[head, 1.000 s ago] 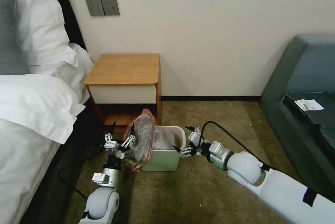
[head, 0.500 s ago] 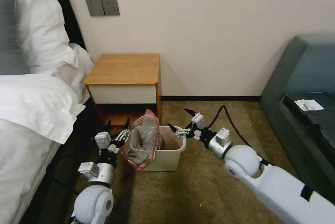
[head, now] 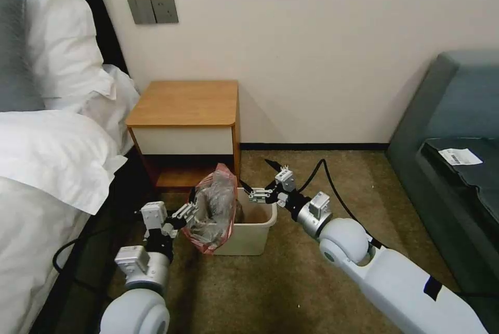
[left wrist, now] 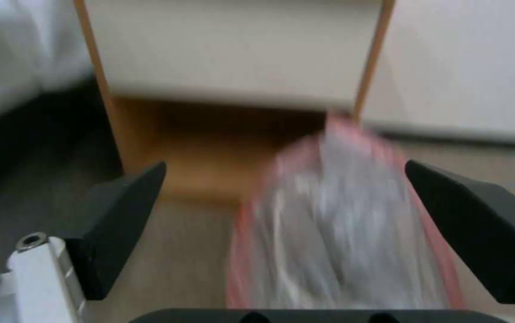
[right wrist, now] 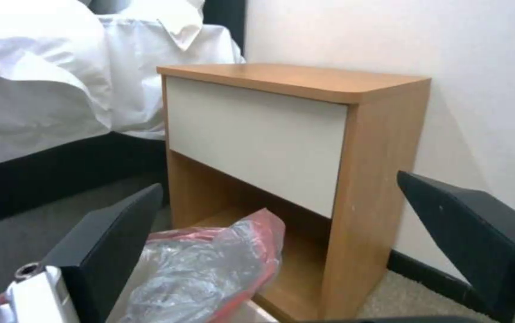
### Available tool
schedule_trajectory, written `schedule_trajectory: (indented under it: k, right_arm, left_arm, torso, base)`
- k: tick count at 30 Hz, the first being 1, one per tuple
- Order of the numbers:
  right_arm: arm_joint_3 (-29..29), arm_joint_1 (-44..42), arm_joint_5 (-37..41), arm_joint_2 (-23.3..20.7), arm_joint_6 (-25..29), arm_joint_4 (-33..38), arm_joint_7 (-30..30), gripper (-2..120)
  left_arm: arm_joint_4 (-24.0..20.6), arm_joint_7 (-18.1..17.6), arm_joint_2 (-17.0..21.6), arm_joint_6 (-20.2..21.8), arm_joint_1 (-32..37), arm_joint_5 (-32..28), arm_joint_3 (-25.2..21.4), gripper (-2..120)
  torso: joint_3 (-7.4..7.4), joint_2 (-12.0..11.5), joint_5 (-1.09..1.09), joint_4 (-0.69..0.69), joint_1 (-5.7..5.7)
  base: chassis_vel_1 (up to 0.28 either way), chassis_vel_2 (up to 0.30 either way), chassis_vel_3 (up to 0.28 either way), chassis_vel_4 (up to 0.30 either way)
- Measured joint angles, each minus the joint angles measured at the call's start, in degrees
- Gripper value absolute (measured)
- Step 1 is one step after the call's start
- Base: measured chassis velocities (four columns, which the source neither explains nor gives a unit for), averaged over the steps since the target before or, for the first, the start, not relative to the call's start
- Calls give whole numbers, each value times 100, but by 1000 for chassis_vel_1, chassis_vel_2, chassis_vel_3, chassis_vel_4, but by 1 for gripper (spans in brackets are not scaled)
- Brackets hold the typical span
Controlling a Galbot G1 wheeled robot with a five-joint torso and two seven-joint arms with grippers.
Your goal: Pick up the garbage bag from the table and place it over the trash can.
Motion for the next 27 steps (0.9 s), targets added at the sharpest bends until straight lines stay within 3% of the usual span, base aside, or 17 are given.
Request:
schedule_trajectory:
  k: [1, 2, 3, 6, 18, 27]
  right_arm:
    - [18, -25, -41, 16, 44, -8, -9, 100]
    - [18, -25, -41, 16, 44, -8, -9, 100]
    - [48, -59, -91, 44, 98, -10, -29, 100]
    - [108, -145, -153, 118, 191, -11, -57, 100]
    - [337, -370, -238, 222, 365, -41, -114, 100]
    - [450, -499, -282, 249, 438, -78, -155, 100]
  left_arm:
    - [-96, -59, -7, 470, -92, -320, -48, 99]
    - [-96, -59, -7, 470, -92, -320, -48, 99]
    - [-177, -100, -12, 907, -246, -753, -116, 100]
    - [-44, -199, -23, 1365, -642, -1167, -208, 100]
    - [1001, -97, -118, 1453, -1214, -1507, -244, 98]
    - [1373, -41, -130, 1472, -1354, -1501, -233, 94]
  torso:
    - [0, 0, 0, 0, 0]
    - [0, 0, 0, 0, 0]
    - [0, 0, 0, 0, 0]
    - [0, 0, 0, -1, 0]
    - [0, 0, 0, 0, 0]
    - [0, 0, 0, 0, 0]
  base:
    - [0, 0, 0, 0]
    - [0, 0, 0, 0]
    - [0, 0, 0, 0]
    - [0, 0, 0, 0]
    - [0, 0, 0, 0]
    - [0, 0, 0, 0]
